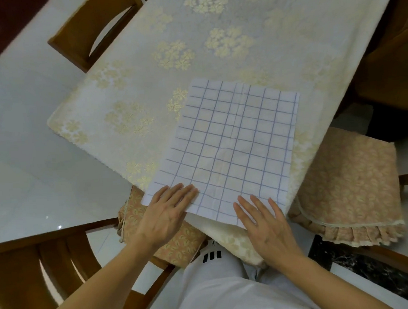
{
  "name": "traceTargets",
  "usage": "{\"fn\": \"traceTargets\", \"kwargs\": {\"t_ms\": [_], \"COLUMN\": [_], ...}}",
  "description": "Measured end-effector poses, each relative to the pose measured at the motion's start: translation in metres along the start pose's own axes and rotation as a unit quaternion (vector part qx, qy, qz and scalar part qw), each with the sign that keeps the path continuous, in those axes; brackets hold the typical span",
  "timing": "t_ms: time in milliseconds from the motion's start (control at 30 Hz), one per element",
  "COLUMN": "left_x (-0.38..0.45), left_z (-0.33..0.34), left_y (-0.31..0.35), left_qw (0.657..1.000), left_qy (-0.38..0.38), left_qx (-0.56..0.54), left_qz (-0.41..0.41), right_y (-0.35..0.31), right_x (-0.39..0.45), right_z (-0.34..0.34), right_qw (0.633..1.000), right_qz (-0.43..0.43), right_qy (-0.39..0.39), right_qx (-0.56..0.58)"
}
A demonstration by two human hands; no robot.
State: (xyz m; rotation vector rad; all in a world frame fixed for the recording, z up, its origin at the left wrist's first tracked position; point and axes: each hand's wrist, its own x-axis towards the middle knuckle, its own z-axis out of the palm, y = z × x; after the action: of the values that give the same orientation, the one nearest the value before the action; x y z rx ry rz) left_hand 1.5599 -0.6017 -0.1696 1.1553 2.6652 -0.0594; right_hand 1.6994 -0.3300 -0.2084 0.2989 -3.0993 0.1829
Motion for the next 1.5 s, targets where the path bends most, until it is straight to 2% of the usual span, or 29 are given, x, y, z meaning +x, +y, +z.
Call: {"fn": "traceTargets", "kwargs": {"t_ms": [267,400,600,800,1133,1500], "left_x": [-0.038,-0.045,-0.002,0.079,0.213,0.29], "left_z": [-0.017,-0.021,-0.045,-0.064,-0.074,-0.062], "left_y": [0.066,0.079,0.062,0.01,-0.047,-0.069], "left_qw": [0.994,0.991,0.989,0.992,0.997,0.995], "left_qy": [0.022,0.027,0.036,0.028,-0.005,-0.023], "left_qx": [0.003,0.007,0.023,0.035,0.079,0.094], "left_qz": [-0.103,-0.13,-0.143,-0.117,-0.009,0.019], "right_y": [0.021,0.031,0.05,0.083,0.146,0.196], "right_x": [-0.032,-0.031,0.012,0.083,0.167,0.219], "right_z": [-0.041,-0.054,-0.072,-0.076,-0.057,-0.033], "right_qw": [0.995,0.992,0.997,1.0,0.98,0.972], "right_qz": [-0.065,-0.104,-0.061,0.012,0.148,0.168], "right_qy": [0.005,-0.011,-0.017,-0.026,-0.114,-0.151], "right_qx": [0.073,0.065,0.04,0.0,-0.068,-0.065]}}
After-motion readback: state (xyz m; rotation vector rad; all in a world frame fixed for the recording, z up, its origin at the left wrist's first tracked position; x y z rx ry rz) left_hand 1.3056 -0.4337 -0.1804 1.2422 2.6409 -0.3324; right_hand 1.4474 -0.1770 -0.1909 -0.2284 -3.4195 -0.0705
